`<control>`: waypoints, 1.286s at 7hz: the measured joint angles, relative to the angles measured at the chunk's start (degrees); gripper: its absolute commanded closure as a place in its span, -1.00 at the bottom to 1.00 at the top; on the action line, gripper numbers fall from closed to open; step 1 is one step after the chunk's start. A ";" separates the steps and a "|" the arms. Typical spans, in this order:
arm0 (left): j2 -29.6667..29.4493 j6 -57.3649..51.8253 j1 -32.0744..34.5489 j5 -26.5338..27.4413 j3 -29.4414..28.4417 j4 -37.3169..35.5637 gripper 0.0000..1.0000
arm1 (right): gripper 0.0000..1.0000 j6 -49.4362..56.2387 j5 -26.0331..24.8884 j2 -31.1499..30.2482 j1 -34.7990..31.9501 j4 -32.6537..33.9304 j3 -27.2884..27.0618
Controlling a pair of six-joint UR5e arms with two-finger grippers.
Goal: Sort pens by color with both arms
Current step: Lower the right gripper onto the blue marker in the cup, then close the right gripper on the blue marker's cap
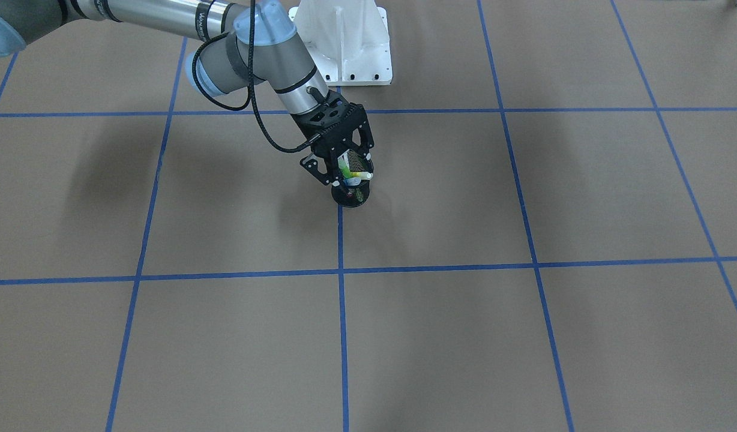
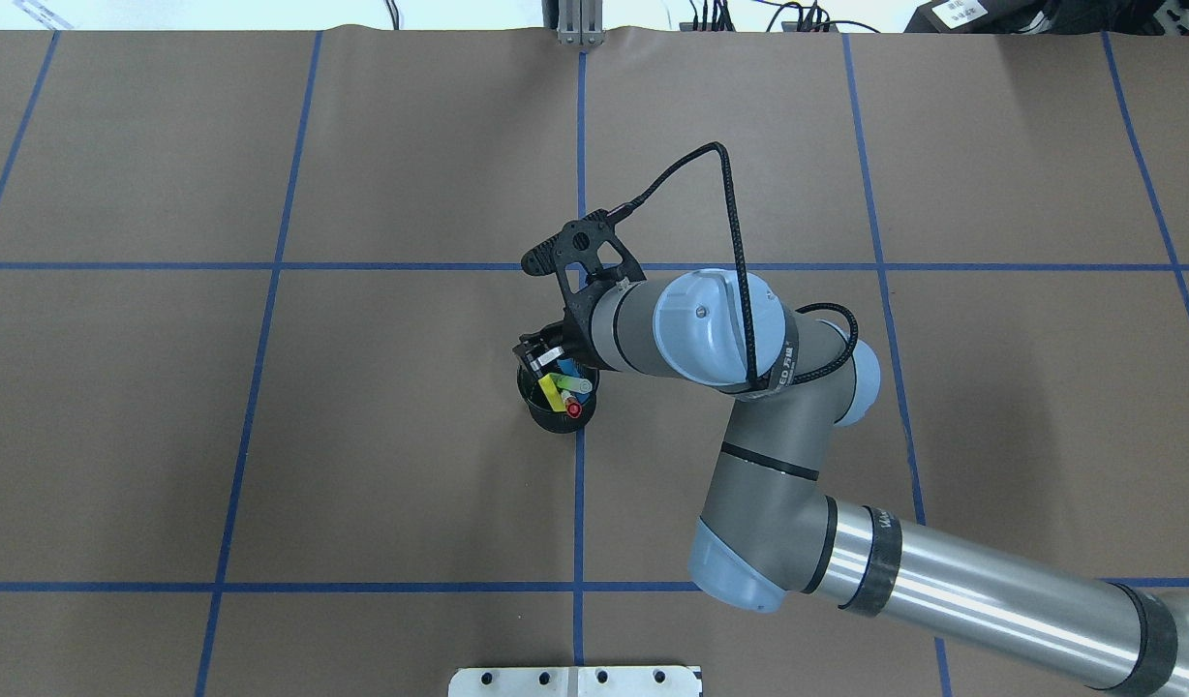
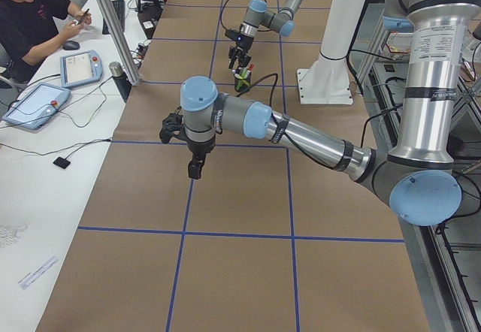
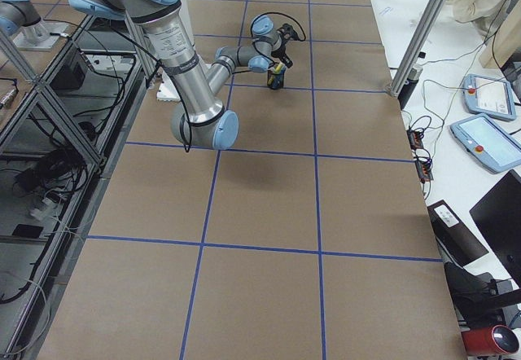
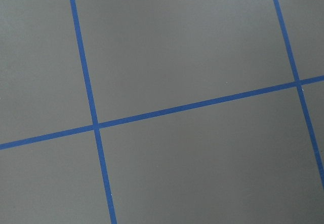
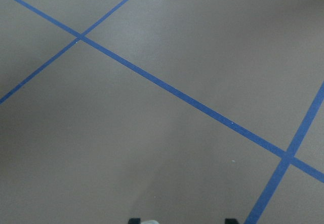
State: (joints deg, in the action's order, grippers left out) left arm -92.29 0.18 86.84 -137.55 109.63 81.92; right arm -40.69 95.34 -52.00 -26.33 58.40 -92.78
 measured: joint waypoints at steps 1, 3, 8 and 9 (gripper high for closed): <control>0.00 0.00 0.00 0.00 0.06 0.05 -0.98 | -0.29 -0.43 1.43 0.04 -0.74 1.02 -0.18; 0.00 0.00 0.00 0.00 0.13 0.10 -0.98 | -0.29 -3.55 2.61 0.55 -1.45 3.64 -0.70; 0.09 0.00 0.00 0.00 0.02 0.17 -0.98 | -0.29 -7.94 4.08 3.70 -2.26 11.94 -0.51; 0.09 -0.02 0.00 0.00 -0.01 0.17 -0.98 | -0.29 -7.78 4.12 3.73 -2.35 13.10 -0.49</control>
State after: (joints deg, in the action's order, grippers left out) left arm -92.20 0.16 86.84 -137.55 109.62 82.09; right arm -48.47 99.46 -48.27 -28.68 71.50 -93.27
